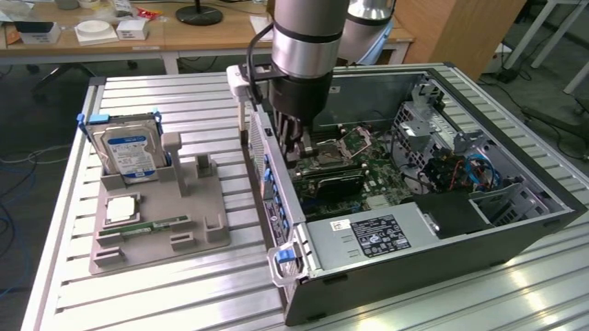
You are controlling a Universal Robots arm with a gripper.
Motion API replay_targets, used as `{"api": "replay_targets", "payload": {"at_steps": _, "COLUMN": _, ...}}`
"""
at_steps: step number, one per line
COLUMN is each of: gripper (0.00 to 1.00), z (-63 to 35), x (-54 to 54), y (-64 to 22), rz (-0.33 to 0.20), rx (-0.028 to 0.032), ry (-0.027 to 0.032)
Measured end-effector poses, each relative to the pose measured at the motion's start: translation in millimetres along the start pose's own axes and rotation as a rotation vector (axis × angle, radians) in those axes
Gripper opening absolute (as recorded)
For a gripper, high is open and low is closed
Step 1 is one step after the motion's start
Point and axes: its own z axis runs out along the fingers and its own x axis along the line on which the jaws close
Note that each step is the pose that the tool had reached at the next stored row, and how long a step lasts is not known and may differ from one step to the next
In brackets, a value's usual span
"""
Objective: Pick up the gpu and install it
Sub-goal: 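Press down on the gpu until it lock into place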
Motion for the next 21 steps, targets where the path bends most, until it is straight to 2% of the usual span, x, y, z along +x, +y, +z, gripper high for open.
{"api": "replay_targets", "payload": {"at_steps": 21, "gripper": 0.10, "z": 1.5, "x": 5.7, "y": 0.2, "rz": 0.000, "rx": 0.0000, "ry": 0.0001}}
